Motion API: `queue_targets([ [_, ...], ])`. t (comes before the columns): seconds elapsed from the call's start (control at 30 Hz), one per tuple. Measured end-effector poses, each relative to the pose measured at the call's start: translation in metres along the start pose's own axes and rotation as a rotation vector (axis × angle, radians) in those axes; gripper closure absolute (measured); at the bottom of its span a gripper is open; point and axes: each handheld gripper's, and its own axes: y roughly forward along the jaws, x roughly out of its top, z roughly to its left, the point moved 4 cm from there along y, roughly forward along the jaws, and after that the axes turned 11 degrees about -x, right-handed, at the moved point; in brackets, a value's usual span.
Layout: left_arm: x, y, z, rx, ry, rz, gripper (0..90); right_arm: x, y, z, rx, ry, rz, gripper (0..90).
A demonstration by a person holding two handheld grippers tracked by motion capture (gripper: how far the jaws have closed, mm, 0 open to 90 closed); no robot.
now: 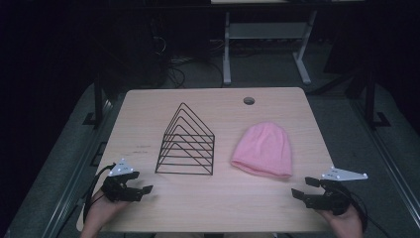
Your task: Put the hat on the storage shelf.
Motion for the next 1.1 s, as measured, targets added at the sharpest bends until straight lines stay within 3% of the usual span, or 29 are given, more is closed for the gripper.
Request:
queue_targets([
  [0.4, -0.003, -0.002, 0.004, 0.005, 0.017, 0.009, 22.3, 0.004, -0.003, 0.004, -0.002, 0.0, -0.009, 23.2],
  [0.63, -0.002, -0.003, 0.008, 0.012, 0.015, 0.005, 22.3, 0.01, 0.001, 0.011, 0.016, -0.003, 0.023, 19.3],
  [0.83, -0.003, -0.003, 0.01, 0.012, 0.012, 0.006, 22.3, 0.019, 0.002, 0.008, 0.018, 0.019, 0.029, 18.8],
  [1.1, -0.001, -0.001, 0.006, 0.003, 0.021, 0.009, 22.3, 0.043, 0.002, 0.006, 0.022, -0.023, 0.058, 18.3],
])
